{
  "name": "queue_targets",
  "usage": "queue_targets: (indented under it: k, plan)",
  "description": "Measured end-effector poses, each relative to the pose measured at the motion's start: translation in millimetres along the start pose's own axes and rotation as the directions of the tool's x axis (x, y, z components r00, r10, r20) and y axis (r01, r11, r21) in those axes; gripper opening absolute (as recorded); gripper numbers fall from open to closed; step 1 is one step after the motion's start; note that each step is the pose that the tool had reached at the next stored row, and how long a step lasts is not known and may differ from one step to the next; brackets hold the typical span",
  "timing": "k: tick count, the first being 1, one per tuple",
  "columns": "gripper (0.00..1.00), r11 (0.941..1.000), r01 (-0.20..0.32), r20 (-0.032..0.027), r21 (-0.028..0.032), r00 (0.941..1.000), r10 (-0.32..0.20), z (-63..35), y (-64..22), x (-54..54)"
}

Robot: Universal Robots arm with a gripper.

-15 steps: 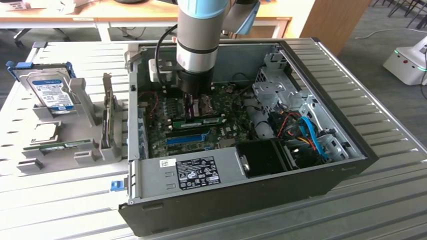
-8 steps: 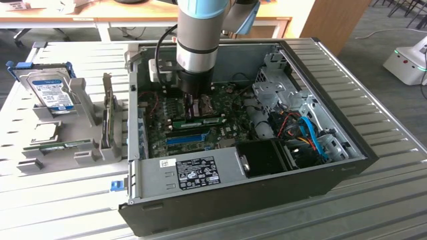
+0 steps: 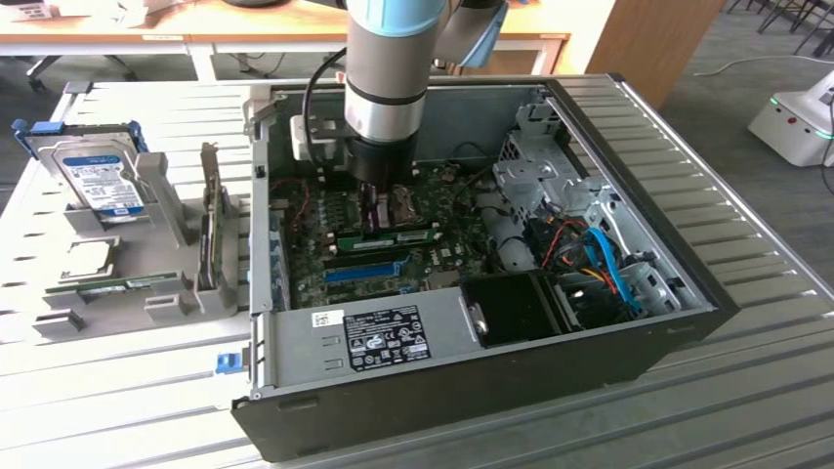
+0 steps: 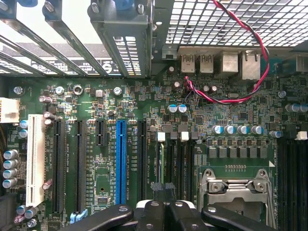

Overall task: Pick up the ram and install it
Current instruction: 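Press down the ram until it locks into place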

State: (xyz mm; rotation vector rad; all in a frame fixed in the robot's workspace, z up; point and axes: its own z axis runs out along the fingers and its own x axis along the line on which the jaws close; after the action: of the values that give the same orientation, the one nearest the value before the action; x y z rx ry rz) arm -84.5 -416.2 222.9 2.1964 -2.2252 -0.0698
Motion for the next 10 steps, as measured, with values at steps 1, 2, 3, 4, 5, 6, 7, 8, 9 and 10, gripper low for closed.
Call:
queue_targets:
  k: [1, 2, 3, 4, 5, 6, 7, 8, 9, 10]
  plan:
    - [0.11, 1.0, 0.0, -0.0001, 0.0, 1.0, 0.0, 0.1, 0.0, 0.0]
    - [0.11, 1.0, 0.0, 0.0, 0.0, 1.0, 0.0, 0.2, 0.0, 0.0]
    - [0.11, 1.0, 0.0, 0.0002, 0.0, 1.0, 0.0, 0.3, 0.0, 0.0]
    - [0.11, 1.0, 0.0, 0.0, 0.0, 1.0, 0.0, 0.4, 0.0, 0.0]
    - [0.11, 1.0, 0.0, 0.0, 0.0, 1.0, 0.0, 0.4, 0.0, 0.0]
    - [0.11, 1.0, 0.0, -0.0001, 0.0, 1.0, 0.0, 0.4, 0.0, 0.0]
    - [0.11, 1.0, 0.0, -0.0001, 0.0, 1.0, 0.0, 0.4, 0.0, 0.0]
    - [0.11, 1.0, 0.0, 0.0, 0.0, 1.0, 0.0, 0.4, 0.0, 0.0]
    - [0.11, 1.0, 0.0, 0.0, 0.0, 1.0, 0.0, 0.5, 0.0, 0.0]
    - [0.11, 1.0, 0.0, 0.0001, 0.0001, 1.0, 0.0, 0.5, 0.0, 0.0]
